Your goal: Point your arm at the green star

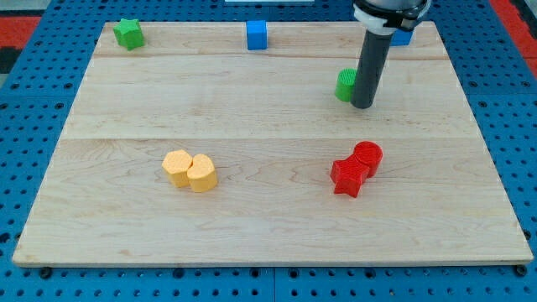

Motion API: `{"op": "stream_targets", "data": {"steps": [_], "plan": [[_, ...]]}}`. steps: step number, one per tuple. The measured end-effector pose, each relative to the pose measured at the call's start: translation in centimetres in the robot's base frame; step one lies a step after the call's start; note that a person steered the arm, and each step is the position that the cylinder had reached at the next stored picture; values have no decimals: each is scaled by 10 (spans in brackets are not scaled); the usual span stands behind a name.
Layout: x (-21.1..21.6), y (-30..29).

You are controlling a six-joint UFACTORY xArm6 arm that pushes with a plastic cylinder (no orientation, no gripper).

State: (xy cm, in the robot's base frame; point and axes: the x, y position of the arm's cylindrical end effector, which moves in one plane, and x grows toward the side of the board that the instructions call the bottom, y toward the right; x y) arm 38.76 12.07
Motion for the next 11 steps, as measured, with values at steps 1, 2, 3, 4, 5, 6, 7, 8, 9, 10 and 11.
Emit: {"op": "stream_targets", "data": {"steps": [1, 2, 3, 4, 5, 6, 7, 8, 9, 10, 11], "plan": [[1, -74], [-11, -142], [-37, -210], [-52, -284], [-64, -352], [-82, -426], [-84, -426], [-94, -426], [-97, -426], [-100, -426], [-106, -426]]}}
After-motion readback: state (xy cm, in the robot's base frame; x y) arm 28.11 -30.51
